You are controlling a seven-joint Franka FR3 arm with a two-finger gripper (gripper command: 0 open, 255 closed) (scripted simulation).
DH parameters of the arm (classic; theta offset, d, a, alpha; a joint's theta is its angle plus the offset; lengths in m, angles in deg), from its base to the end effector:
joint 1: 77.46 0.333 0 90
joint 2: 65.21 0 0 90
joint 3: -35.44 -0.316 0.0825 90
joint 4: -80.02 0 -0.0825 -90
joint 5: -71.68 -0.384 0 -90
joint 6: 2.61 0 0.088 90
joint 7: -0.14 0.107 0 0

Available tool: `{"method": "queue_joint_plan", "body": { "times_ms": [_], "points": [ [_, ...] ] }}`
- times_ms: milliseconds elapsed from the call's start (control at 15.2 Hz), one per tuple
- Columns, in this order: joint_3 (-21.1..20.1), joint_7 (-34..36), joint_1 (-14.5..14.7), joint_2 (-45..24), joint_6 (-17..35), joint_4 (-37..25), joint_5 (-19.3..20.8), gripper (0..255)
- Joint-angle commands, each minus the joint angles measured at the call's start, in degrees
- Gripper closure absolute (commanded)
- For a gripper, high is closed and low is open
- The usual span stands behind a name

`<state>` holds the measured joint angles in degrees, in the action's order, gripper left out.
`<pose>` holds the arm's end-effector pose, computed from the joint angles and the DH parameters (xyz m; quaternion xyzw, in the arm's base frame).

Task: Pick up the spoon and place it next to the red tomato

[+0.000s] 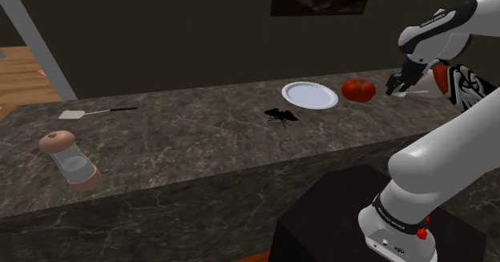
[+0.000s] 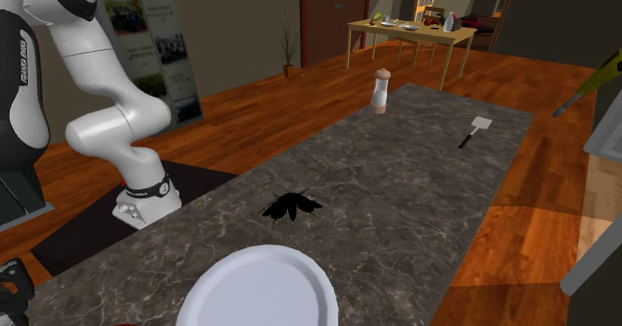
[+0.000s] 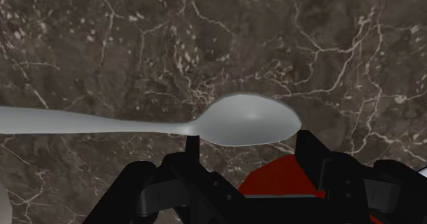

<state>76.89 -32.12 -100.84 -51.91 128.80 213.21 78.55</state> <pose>0.2018 -0.4526 0.4231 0.9666 -0.2434 0.0709 0.0365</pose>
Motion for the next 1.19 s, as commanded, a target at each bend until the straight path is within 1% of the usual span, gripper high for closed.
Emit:
{"method": "queue_joint_plan", "body": {
  "times_ms": [0, 528, 726, 792, 1122],
  "points": [
    [0.52, -0.64, 0.23, -1.02, 1.62, 0.73, -0.69, 255],
    [2.38, -3.66, 1.35, -5.46, 8.26, 3.81, -4.37, 255],
    [3.02, -5.3, 1.86, -7.48, 10.72, 4.75, -6.47, 255],
    [3.4, -6.49, 2.22, -8.84, 12.22, 5.26, -8.03, 255],
    [3.35, -6.5, 2.17, -8.85, 12.22, 5.26, -8.03, 255]
  ]
}}
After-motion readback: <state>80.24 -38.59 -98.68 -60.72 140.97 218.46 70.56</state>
